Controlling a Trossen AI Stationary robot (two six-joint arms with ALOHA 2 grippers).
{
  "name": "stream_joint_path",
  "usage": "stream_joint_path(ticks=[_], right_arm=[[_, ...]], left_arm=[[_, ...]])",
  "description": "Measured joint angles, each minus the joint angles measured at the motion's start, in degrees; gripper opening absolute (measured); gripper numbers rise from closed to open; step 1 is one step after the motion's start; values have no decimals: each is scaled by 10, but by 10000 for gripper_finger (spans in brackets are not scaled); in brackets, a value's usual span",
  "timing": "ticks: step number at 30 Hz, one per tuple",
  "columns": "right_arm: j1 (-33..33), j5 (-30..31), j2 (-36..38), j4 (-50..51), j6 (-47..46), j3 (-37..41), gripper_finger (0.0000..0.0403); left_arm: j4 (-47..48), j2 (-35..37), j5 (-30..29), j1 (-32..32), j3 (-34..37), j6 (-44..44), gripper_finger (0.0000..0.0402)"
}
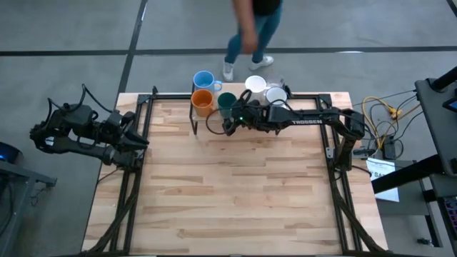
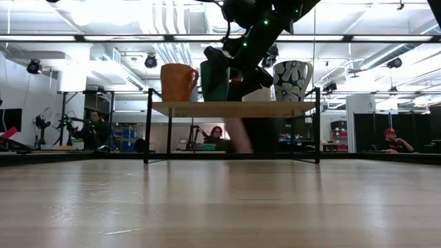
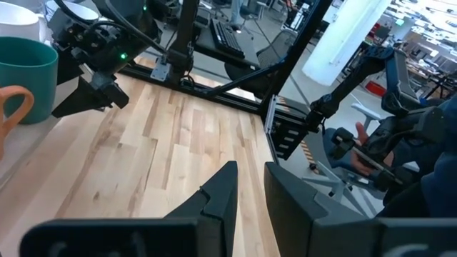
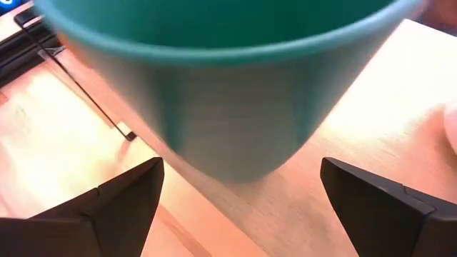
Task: Stack small to large cups/mugs on shelf
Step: Return to Home Position
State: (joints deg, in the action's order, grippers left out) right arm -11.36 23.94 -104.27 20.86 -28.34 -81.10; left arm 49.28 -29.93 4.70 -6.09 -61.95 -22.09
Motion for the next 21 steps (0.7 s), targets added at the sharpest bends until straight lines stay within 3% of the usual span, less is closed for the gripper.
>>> stream_joint_path(ticks=[21], right_arm=[[31, -3, 7, 20, -56, 0, 371]], left_arm=[[2, 13, 1, 0, 0, 5, 57]])
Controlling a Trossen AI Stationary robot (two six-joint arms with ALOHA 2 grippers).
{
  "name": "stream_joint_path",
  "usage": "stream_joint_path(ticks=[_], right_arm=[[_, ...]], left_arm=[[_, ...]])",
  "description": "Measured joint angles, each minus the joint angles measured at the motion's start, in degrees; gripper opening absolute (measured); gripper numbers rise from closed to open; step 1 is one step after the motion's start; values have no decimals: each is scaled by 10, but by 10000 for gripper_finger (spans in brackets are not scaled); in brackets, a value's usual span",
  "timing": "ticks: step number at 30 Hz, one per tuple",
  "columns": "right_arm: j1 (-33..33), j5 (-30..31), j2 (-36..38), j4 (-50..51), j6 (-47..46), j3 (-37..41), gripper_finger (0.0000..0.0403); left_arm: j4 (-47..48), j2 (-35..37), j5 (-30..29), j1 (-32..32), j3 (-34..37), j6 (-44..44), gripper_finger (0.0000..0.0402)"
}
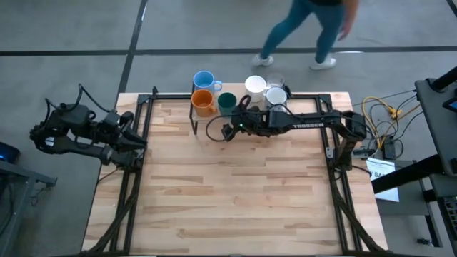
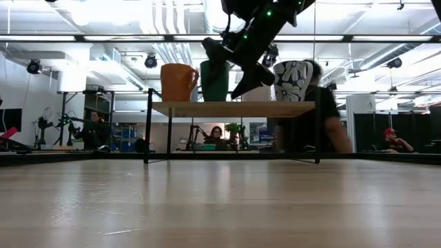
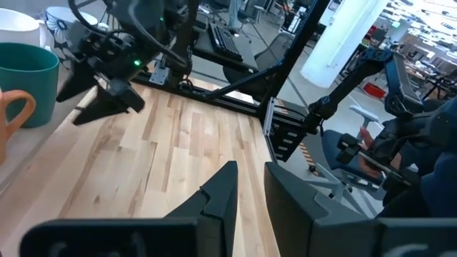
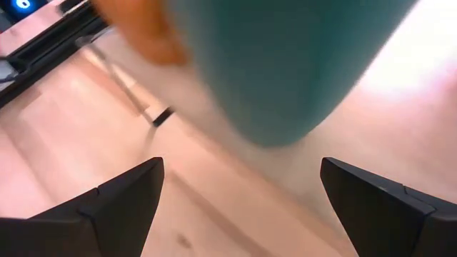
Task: Stack small to large cups/mugs on shelf
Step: Return to Home Position
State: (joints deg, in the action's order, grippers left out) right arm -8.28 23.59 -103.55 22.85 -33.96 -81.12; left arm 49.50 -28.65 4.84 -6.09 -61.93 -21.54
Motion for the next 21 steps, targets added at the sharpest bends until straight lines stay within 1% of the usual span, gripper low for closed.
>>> stream_joint_path(ticks=[5, 8, 12, 14, 16, 18, 21], right_arm=[[22, -5, 0, 0, -16, 0, 371], [43, -29, 0, -7, -43, 0, 371], [94, -70, 0, -34, -76, 0, 371], [123, -94, 0, -67, -95, 0, 371], [150, -132, 0, -116, -100, 0, 370], [179, -175, 0, -176, -106, 0, 370], [221, -213, 0, -276, -125, 0, 370]], left_arm=[[0, 6, 0, 0, 0, 10, 57], [0, 10, 0, 0, 0, 10, 57], [0, 17, 0, 0, 0, 10, 57], [0, 22, 0, 0, 0, 15, 57], [0, 27, 0, 0, 0, 33, 57], [0, 33, 0, 0, 0, 49, 57], [0, 44, -6, 0, 0, 69, 57]])
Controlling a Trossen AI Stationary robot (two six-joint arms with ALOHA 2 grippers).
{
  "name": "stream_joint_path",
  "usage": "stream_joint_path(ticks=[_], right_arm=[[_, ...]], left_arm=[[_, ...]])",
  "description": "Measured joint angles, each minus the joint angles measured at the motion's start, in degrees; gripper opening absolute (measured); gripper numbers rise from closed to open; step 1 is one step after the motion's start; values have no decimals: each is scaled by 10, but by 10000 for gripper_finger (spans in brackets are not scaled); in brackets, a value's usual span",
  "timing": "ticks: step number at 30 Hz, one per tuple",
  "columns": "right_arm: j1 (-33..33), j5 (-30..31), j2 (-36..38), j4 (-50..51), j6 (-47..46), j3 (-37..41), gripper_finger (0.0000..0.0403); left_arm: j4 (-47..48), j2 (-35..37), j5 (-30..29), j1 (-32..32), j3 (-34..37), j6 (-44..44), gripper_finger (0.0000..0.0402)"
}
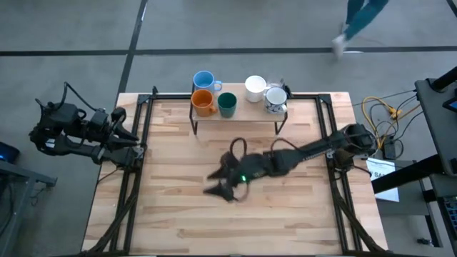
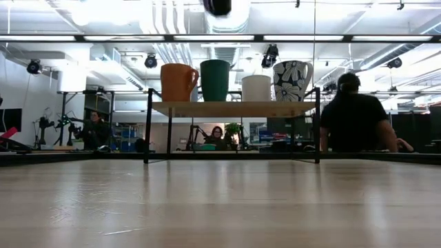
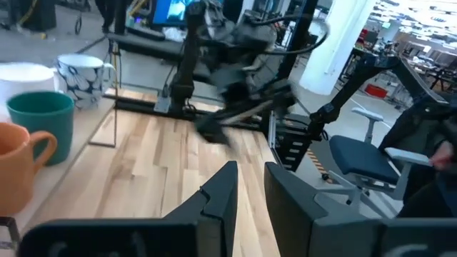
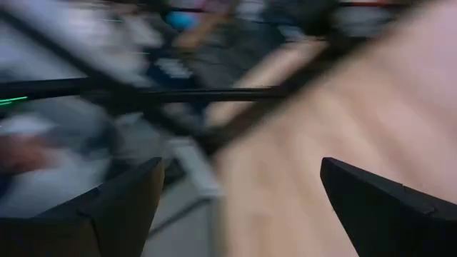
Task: Stack small to large cups/mugs on shelf
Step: Return to Home Position
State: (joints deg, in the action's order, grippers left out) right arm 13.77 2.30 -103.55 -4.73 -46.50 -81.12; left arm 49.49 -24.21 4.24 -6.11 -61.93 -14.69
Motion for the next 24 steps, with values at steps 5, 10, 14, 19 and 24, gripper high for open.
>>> stream_joint_path(ticks=[5, 10, 14, 19, 24], right_arm=[[43, -11, 8, -118, 31, 0, 362], [60, 23, 44, -143, 100, 0, 306], [75, 34, 84, -140, 166, 0, 172], [90, 17, 136, -126, 215, 0, 19], [102, 45, 196, -55, 239, 3, 8]], left_arm=[[-1, 15, -12, 0, 0, 6, 57], [-1, 27, -22, 0, 0, 6, 57], [-2, 36, -22, 0, 0, 6, 57], [-2, 50, -23, 0, 0, 6, 57], [-16, 65, -48, 0, 0, 2, 57]])
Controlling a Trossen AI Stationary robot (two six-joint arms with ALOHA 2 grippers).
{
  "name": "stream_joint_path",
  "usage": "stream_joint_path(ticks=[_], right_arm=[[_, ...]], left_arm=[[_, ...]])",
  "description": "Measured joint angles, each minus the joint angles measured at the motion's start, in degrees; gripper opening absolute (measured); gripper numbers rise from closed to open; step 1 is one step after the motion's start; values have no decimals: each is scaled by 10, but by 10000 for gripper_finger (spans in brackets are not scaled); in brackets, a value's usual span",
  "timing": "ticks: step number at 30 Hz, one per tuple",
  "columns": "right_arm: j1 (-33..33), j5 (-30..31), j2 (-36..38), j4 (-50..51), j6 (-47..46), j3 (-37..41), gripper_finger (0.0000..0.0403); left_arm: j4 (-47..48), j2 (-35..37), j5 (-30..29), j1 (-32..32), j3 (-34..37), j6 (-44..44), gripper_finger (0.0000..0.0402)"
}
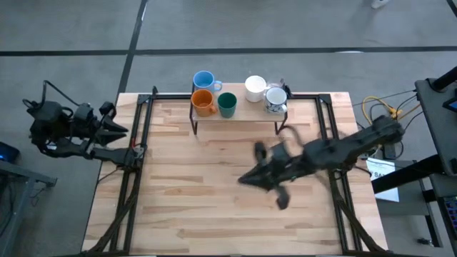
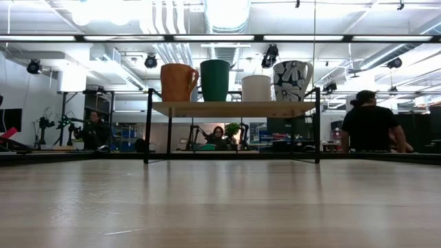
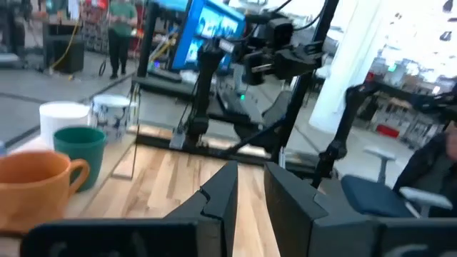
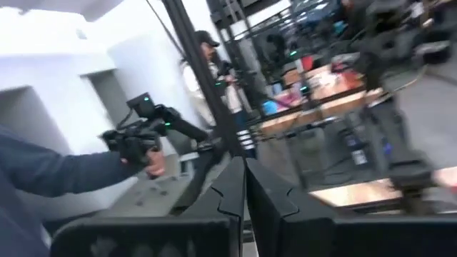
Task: Stack small to large cups/mugs on shelf
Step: Return to Home Position
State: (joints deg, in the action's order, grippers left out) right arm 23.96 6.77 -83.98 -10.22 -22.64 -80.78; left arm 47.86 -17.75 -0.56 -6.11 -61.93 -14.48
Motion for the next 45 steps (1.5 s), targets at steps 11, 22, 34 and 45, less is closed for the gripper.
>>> stream_joint_path(ticks=[11, 22, 34, 45], right_arm=[[61, 199, 231, 262, 124, 6, 8], [102, 340, 371, 466, 52, 58, 8], [101, 441, 542, 580, -50, 160, 9], [101, 460, 753, 404, -54, 420, 9]], left_arm=[[-52, 30, 3, 0, -16, -1, 57], [125, 104, -33, 2, -98, -33, 56], [328, 156, -44, 57, -92, -122, 56], [389, 157, -2, 159, -86, -105, 56]])
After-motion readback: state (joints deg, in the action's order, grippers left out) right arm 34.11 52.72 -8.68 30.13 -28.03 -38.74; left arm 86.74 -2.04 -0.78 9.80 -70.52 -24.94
